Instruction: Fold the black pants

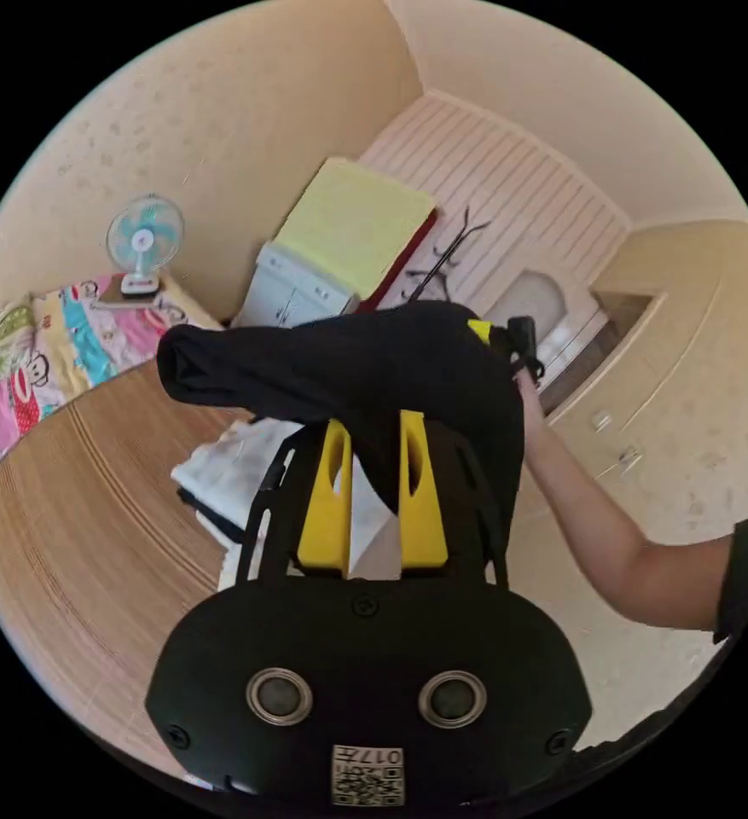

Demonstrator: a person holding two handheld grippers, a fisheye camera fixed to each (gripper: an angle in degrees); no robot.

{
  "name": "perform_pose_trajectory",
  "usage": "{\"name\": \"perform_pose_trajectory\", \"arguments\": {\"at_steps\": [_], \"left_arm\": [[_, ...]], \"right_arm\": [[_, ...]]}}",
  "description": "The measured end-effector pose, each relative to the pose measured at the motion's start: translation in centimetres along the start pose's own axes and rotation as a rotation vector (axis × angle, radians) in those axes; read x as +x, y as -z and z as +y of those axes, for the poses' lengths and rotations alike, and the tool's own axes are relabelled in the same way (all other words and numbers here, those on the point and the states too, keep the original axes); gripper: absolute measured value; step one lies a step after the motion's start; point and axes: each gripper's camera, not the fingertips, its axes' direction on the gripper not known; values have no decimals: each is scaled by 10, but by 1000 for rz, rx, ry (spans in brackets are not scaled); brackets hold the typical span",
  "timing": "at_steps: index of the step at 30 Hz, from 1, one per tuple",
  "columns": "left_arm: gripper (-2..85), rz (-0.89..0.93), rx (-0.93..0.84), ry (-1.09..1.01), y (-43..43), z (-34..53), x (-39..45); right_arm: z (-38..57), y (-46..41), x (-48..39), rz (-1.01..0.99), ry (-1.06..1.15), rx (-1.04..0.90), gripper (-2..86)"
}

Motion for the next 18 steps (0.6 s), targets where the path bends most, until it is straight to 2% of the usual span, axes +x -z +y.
{"name": "perform_pose_trajectory", "arguments": {"at_steps": [1, 2, 4, 6, 7, 8, 9, 12, 14, 16, 18], "left_arm": [[78, -5, -100, 42, -20, 2, -13], [60, 13, -228, 115, -47, 12, -38], [47, 77, -291, 187, -56, 31, -69], [49, 110, -331, 243, -46, 45, -95], [50, 118, -334, 247, -42, 45, -98], [52, 134, -333, 241, -34, 41, -100], [52, 143, -332, 221, -27, 33, -97], [52, 116, -375, 163, -20, 9, -79], [53, 95, -410, 132, -19, -5, -68], [53, 57, -432, 101, -12, -16, -61], [52, 6, -435, 126, 9, -21, -70]], "right_arm": [[20, -22, 31, 106, -219, -24, 28], [39, -36, 39, 124, -295, 2, 19], [65, -42, 16, 216, -320, 134, 12], [90, -37, -51, 411, -224, 373, 9], [102, -45, -109, 506, -70, 501, 8], [104, -66, -156, 548, 89, 527, 7], [102, -81, -174, 559, 156, 508, 6], [63, -174, -200, 632, 247, 247, 5], [35, -265, -156, 813, 239, -59, 4], [42, -287, -140, 918, 317, 22, 4], [34, -299, -131, 1044, 322, 8, 3]]}}
